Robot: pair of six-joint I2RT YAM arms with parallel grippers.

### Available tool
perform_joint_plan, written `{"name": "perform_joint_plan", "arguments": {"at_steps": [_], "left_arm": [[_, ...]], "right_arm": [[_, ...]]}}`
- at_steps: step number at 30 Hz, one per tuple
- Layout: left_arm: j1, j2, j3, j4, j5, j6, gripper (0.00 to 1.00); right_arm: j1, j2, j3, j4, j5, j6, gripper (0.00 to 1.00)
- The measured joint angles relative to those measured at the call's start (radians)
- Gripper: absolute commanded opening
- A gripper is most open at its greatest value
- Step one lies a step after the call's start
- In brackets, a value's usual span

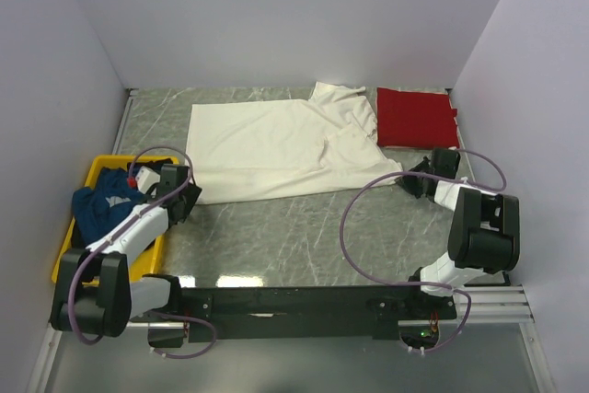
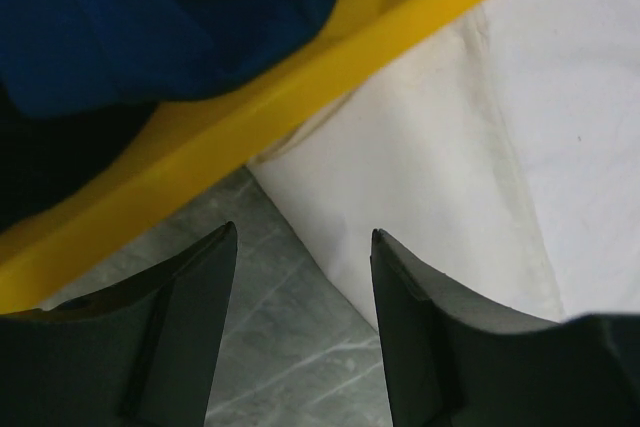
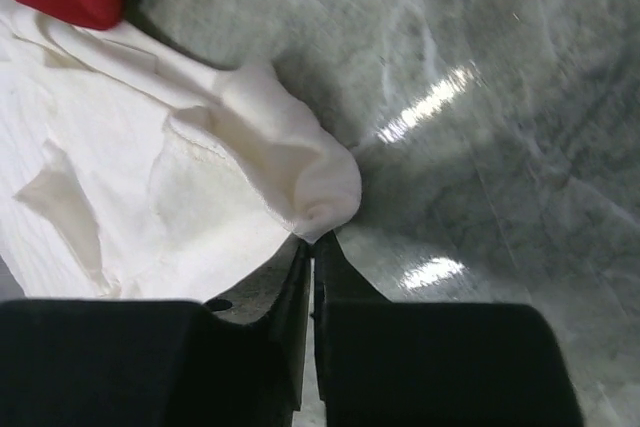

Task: Fold and stack the t-shirts
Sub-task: Fold the tshirt

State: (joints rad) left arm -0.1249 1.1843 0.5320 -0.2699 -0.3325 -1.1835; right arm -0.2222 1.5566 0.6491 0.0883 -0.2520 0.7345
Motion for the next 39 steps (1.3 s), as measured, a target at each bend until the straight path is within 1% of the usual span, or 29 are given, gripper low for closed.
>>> {"name": "perform_joint_plan", "arguments": {"at_steps": [7,10,13,14,16,17,19,24,28,39], "left_arm": [[0.024,0.085,0.006,0.018,-0.018,-0.015,0.60],[0.024,0.117,0.026,0.029,-0.029,-0.018,0.57],[0.025,0.157,0.048,0.044,-0.037,-0.022,0.41],[0.025,0.170,0.054,0.049,-0.043,-0.024,0.28],[0.025,0.192,0.066,0.055,-0.047,-0.023,0.19],[0.026,0.204,0.069,0.055,-0.050,-0.024,0.10],[0.026,0.216,0.081,0.055,-0.055,-0.022,0.01],[0.026,0.218,0.099,0.034,-0.058,-0.010,0.01],[0.026,0.167,0.099,-0.002,-0.057,-0.008,0.01],[0.026,-0.145,0.124,-0.140,-0.043,0.000,0.01]], "right_arm": [[0.000,0.000,0.023,-0.002,-0.012,0.000,0.02],[0.000,0.000,0.023,-0.003,-0.014,0.000,0.00],[0.000,0.000,0.024,-0.006,-0.022,0.000,0.00],[0.000,-0.001,0.024,-0.006,-0.024,0.000,0.00],[0.000,-0.005,0.024,-0.009,-0.028,0.000,0.00],[0.000,-0.008,0.024,-0.013,-0.030,0.000,0.00],[0.000,-0.020,0.024,-0.026,-0.031,-0.001,0.00],[0.000,-0.071,0.033,-0.079,-0.028,-0.011,0.00],[0.000,-0.127,0.041,-0.140,-0.019,-0.023,0.00],[-0.021,-0.349,0.100,-0.397,-0.002,-0.021,0.00]]}}
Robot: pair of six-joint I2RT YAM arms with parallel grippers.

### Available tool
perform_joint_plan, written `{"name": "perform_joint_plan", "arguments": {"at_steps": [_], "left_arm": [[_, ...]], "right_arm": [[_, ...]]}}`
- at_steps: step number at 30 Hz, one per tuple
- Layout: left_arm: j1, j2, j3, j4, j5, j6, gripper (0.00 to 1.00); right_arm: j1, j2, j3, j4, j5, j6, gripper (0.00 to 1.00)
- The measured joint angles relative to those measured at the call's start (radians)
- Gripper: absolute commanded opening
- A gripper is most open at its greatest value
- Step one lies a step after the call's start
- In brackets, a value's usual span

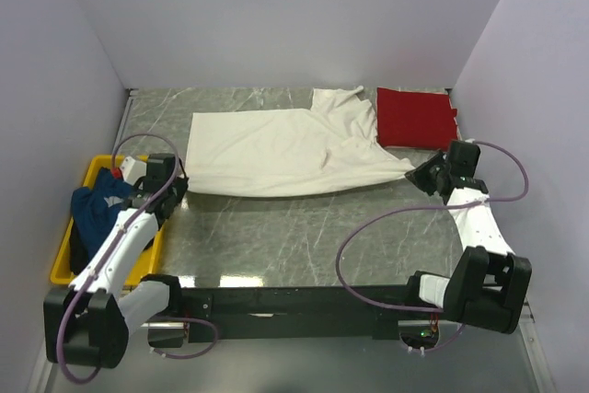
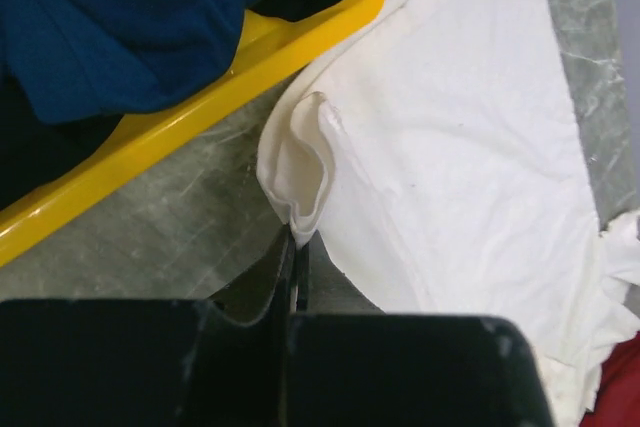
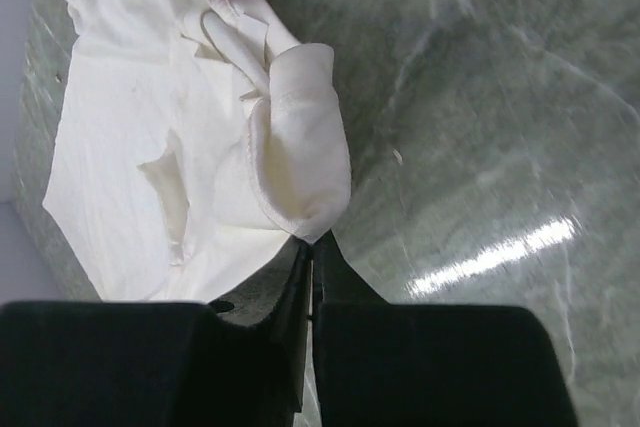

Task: Fold and stack the t-shirts
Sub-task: Fold the tshirt

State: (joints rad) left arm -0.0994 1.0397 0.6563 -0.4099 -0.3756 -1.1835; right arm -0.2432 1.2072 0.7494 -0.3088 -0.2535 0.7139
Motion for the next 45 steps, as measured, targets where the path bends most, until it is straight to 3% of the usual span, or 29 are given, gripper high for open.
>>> {"name": "perform_joint_plan", "arguments": {"at_steps": [14,17,18,19,20,21,22,23,26,35,42,45], "left_arm": [[-0.006,-0.363,-0.186,-0.263,0.046,-0.111,0.01],[-0.037,-0.426,-0.214,-0.319,0.043,-0.165,0.01],[-0.050,-0.446,-0.219,-0.338,0.041,-0.184,0.04],[-0.061,-0.461,-0.222,-0.353,0.039,-0.202,0.19],[-0.068,-0.470,-0.224,-0.366,0.037,-0.214,0.29],[-0.076,-0.476,-0.224,-0.379,0.034,-0.232,0.38],[-0.081,-0.480,-0.224,-0.391,0.030,-0.246,0.55],[-0.087,-0.480,-0.224,-0.402,0.024,-0.258,0.61],[-0.092,-0.480,-0.222,-0.425,0.013,-0.276,0.70],[-0.092,-0.372,-0.054,-0.380,-0.010,-0.134,0.73],[-0.092,-0.123,0.055,-0.198,0.042,0.037,0.74],[-0.092,0.032,0.145,-0.151,0.058,0.096,0.74]], "right_arm": [[-0.127,-0.277,-0.087,-0.406,0.121,0.044,0.00],[-0.149,-0.338,-0.138,-0.454,0.143,0.051,0.17],[-0.153,-0.348,-0.154,-0.466,0.150,0.051,0.26],[-0.156,-0.349,-0.167,-0.478,0.156,0.048,0.33],[-0.158,-0.345,-0.175,-0.488,0.164,0.048,0.51],[-0.160,-0.340,-0.179,-0.497,0.167,0.048,0.59],[-0.161,-0.333,-0.179,-0.508,0.173,0.044,0.64],[-0.161,-0.326,-0.179,-0.512,0.177,0.037,0.70],[-0.161,-0.307,-0.172,-0.521,0.183,0.028,0.72],[-0.129,-0.273,-0.137,-0.395,0.075,-0.025,0.69],[0.166,-0.160,0.006,-0.240,0.112,-0.028,0.67],[0.225,-0.050,0.098,-0.173,0.122,-0.036,0.65]]}}
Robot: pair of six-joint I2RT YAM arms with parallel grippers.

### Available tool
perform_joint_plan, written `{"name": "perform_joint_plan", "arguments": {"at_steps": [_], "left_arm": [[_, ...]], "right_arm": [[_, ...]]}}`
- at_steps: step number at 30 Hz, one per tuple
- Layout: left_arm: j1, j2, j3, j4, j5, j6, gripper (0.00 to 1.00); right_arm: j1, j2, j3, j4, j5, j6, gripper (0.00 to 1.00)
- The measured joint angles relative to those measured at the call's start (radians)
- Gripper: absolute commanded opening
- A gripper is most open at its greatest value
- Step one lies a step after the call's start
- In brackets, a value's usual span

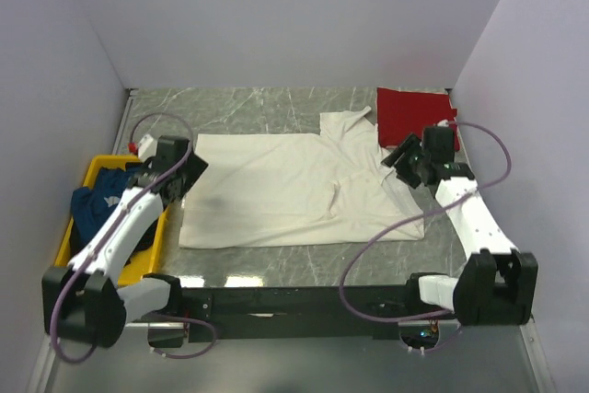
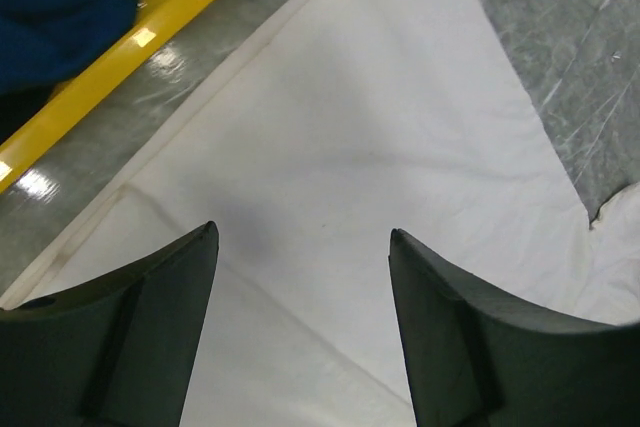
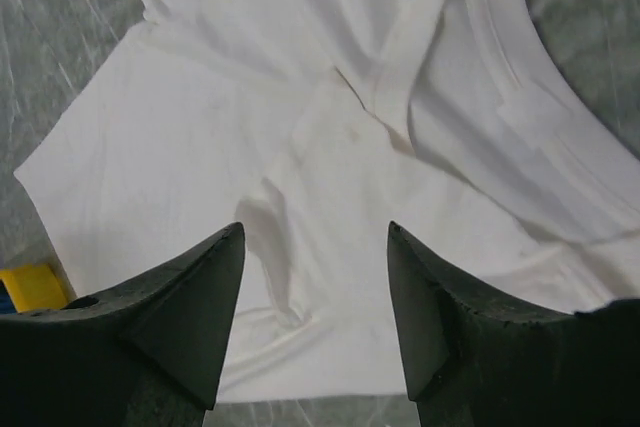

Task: Fold and stack the t-shirts
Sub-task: Fold the tshirt

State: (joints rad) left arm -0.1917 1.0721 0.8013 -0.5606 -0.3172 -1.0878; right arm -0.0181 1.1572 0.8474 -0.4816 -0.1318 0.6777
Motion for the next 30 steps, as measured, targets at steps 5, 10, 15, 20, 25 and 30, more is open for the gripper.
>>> {"name": "perform_joint_plan", "arguments": {"at_steps": [5,10,15,20,25,30], "left_arm": [[0.000,0.225,0.185,0.065,-0.004,0.075,0.71],[0.000,0.481,0.404,0.089,-0.034,0.121,0.67],[0.000,0.680,0.563,0.084,-0.040,0.144,0.66],[0.002,0.804,0.640,0.072,-0.037,0.158,0.66],[0.013,0.893,0.710,0.063,-0.025,0.169,0.66],[0.044,0.922,0.726,0.063,-0.003,0.172,0.66]], "right_arm": [[0.024,0.185,0.128,0.085,0.014,-0.031,0.63],[0.053,0.380,0.298,0.114,0.020,-0.071,0.61],[0.047,0.589,0.513,0.118,0.071,-0.084,0.60],[-0.014,0.723,0.610,0.114,0.079,-0.056,0.55],[-0.089,0.893,0.761,0.064,0.088,-0.022,0.55],[-0.139,0.984,0.801,0.038,0.069,0.010,0.55]]}}
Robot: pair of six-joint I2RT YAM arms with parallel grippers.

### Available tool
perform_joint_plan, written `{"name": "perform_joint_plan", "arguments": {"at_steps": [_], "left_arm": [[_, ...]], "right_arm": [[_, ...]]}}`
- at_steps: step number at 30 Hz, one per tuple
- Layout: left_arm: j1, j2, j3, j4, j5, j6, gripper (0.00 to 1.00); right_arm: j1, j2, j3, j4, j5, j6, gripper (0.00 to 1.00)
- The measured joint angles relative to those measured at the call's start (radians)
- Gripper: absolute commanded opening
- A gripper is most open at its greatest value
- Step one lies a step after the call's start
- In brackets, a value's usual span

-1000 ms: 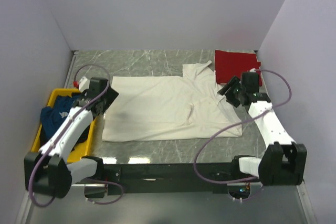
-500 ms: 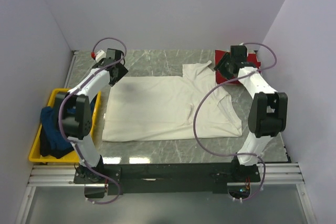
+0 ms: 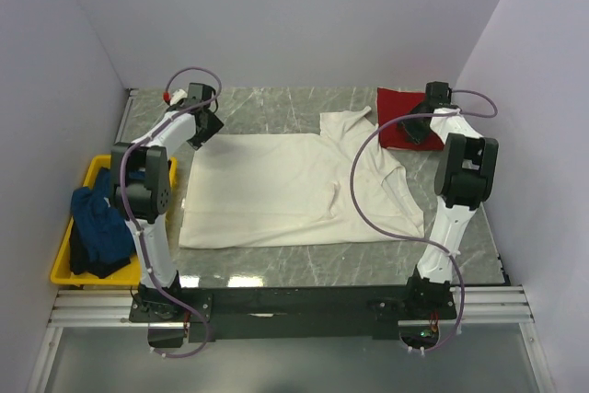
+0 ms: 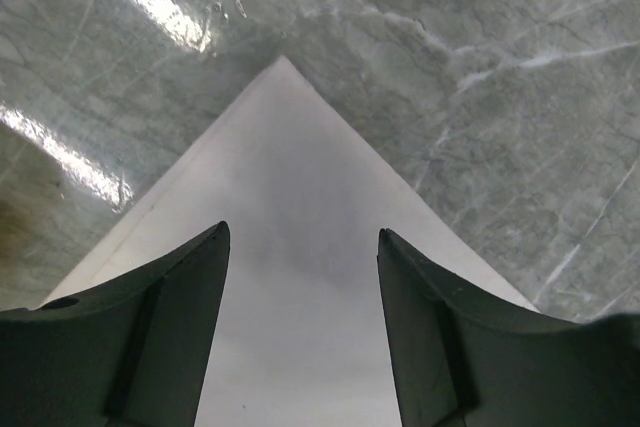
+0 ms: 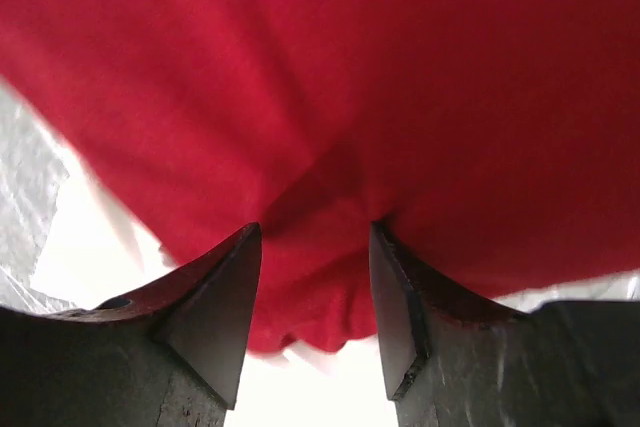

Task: Fold and stack the t-shirts
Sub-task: Fold the tshirt

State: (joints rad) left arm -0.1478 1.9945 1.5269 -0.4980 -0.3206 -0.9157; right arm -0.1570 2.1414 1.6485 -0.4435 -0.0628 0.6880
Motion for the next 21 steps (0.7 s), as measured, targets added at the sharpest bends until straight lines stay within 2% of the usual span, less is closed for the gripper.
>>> {"name": "perform_joint_plan", "arguments": {"at_steps": [12,17,21], "left_arm": [[0.056,0.034,0.043,-0.003,0.032,0.015,0.65],[0.062,0.059,0.079,-0.004,0.035,0.022,0.66],[0.068,0.074,0.090,-0.010,0.035,0.023,0.63]], "right_arm": [[-0.101,0.084,0.135,-0.092,-0.026,0.029,0.54],[-0.113,0.135,0.238,-0.142,0.008,0.017,0.55],[-0.114,0.142,0.250,-0.148,0.013,0.009,0.55]]}}
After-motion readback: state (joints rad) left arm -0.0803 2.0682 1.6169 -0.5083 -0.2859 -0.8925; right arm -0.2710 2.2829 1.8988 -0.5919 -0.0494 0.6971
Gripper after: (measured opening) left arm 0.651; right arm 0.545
